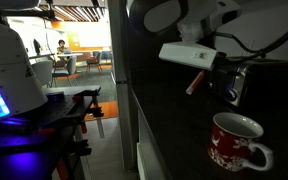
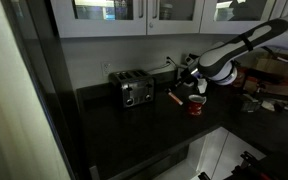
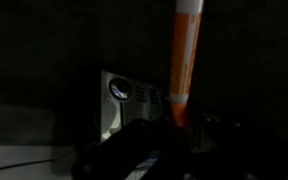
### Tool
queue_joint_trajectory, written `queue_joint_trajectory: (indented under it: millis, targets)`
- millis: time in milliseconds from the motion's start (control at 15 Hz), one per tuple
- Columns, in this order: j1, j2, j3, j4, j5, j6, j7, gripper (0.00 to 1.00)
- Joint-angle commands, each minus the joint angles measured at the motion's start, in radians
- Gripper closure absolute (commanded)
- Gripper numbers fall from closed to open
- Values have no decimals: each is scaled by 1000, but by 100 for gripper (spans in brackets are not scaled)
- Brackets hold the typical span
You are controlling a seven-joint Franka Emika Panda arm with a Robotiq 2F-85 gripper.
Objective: Put the marker in the mug
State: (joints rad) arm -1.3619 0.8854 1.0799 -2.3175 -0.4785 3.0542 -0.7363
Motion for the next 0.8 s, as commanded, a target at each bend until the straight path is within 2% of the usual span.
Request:
queue_joint_trajectory:
  millis: [0,400,733]
  targets:
    - [-58,96,34,19,8,27,-36,95]
    - [-123,161,68,59,0,52,-39,95]
    - [-112,122,8,87,-30,206,3,95]
